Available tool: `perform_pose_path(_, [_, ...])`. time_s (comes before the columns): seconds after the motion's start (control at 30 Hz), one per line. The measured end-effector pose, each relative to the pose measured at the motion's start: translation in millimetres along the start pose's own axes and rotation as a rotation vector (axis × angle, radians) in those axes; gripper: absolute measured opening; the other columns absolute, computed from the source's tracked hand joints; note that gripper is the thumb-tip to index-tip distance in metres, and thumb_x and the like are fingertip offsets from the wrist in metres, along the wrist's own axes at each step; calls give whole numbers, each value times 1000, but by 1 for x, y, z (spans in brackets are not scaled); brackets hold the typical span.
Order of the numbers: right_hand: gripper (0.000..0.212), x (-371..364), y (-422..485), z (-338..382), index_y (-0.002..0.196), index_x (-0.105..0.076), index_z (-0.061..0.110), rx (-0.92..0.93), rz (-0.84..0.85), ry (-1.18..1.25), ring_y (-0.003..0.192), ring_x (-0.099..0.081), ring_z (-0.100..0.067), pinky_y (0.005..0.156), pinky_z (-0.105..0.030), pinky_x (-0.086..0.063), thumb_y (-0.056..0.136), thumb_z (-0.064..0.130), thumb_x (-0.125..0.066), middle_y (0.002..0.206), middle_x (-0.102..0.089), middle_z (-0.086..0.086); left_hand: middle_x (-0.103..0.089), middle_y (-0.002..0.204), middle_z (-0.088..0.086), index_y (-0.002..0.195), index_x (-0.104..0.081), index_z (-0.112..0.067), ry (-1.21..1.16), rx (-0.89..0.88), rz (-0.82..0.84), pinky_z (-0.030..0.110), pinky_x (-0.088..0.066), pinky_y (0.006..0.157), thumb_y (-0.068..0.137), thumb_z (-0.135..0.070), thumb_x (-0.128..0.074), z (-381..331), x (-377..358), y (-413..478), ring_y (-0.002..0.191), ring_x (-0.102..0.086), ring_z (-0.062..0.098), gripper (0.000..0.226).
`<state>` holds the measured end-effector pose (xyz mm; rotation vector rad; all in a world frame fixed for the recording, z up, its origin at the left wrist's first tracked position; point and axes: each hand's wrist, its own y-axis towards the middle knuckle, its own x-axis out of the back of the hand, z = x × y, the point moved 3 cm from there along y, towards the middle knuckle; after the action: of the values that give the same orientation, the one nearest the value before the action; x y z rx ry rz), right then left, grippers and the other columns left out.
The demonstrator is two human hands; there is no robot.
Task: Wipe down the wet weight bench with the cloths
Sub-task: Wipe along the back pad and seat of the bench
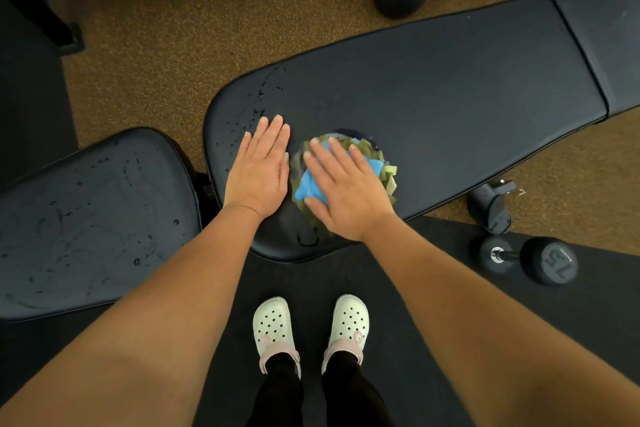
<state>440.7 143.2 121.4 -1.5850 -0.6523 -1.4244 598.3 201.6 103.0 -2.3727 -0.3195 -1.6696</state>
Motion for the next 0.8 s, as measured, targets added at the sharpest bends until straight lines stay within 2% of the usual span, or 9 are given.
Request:
perform_pose_path(0.07, [68,2,4,14,153,-18,12,-241,-53,60,148,-6,-31,120,-49,-8,98,51,-23,162,-12,-10,-16,161,2,152,-23,-13,15,22,-5,33,1,120,104,-23,-29,-2,0,-1,149,-6,19,50])
perform_pose_path(0.13, [67,-2,-2,36,153,-16,11,-282,-42,78,148,-3,-33,120,-51,-8,98,49,-21,161,-9,-12,-15,161,2,152,-22,-12,17,38,-3,34,1,120,104,-24,-28,-3,1,-3,149,-5,19,50])
perform_pose_path(0.27, [67,-8,-28,33,153,-21,12,194,52,-43,148,-11,-31,120,-49,-8,98,51,-22,161,-16,-10,-15,162,3,152,-22,-12,18,54,0,36,0,120,104,-25,-25,-1,0,-12,150,-4,20,51])
perform_pose_path(0.33, [67,-8,-32,10,153,-20,15,323,70,-96,148,-14,-29,119,-48,-8,97,54,-23,160,-17,-8,-16,161,4,152,-23,-11,16,58,3,36,-1,120,104,-25,-26,0,0,-18,150,-6,21,51])
perform_pose_path(0.37, [67,-8,-30,-2,152,-21,16,264,54,-98,147,-15,-29,119,-48,-9,97,54,-23,160,-19,-7,-16,161,4,152,-22,-12,12,59,5,36,0,120,104,-25,-26,0,-1,-20,150,-5,21,50])
perform_pose_path(0.5, [67,-1,-23,7,153,-20,13,-311,-83,47,148,-9,-32,119,-51,-11,97,51,-22,161,-16,-10,-15,162,3,152,-22,-12,3,70,-2,36,1,120,103,-24,-25,0,-1,-21,150,-4,21,51])
perform_pose_path(0.53, [68,-3,-23,25,153,-16,12,-342,-81,63,148,-5,-33,119,-53,-10,97,50,-20,161,-11,-11,-15,162,3,152,-22,-12,1,69,-1,36,1,120,103,-24,-25,0,-1,-21,150,-4,21,51])
perform_pose_path(0.67, [68,-18,-44,71,153,-19,12,101,45,-35,148,-9,-34,119,-52,-5,98,51,-26,160,-15,-13,-15,161,4,152,-23,-11,-6,49,6,37,0,120,103,-24,-25,3,-1,-22,150,-5,21,51])
perform_pose_path(0.8, [69,-20,-51,21,149,-29,16,425,49,-171,143,-27,-33,116,-50,-13,94,55,-41,156,-31,-10,-16,161,3,152,-23,-11,-5,49,6,37,0,120,104,-24,-26,3,-2,-21,150,-5,21,50])
